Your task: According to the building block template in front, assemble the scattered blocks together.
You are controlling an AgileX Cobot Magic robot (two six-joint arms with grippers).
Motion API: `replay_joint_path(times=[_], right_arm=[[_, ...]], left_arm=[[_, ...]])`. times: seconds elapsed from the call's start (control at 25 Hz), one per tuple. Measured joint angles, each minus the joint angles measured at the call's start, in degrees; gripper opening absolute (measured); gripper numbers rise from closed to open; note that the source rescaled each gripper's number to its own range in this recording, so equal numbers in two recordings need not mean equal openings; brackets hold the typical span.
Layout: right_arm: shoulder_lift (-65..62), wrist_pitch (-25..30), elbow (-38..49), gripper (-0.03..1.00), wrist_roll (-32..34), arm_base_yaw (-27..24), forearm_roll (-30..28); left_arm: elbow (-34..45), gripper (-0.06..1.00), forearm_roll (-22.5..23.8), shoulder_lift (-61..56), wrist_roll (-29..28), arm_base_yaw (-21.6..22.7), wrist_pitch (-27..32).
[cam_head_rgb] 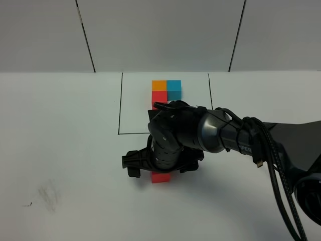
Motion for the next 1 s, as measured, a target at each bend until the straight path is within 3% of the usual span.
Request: replay_joint_path(times=[0.48,0.84,1.0], right_arm=[[-5.45,1.88,-0.04,0.89,-1.81,0.51,-0.72],[-14.86,2.54,-0.04,0.87,-0.79,-0.34,-13.59],[-18.57,7.82,-0.06,0.85,-1.21,-5.24,-16.35]], left_arm=[[0.00,0.95,0.00,0.00,-0.03,0.00,0.00],[0.00,0.95,0.00,0.00,-0.03,0.00,0.00],[0.00,0.95,0.00,0.00,-0.03,0.00,0.00]])
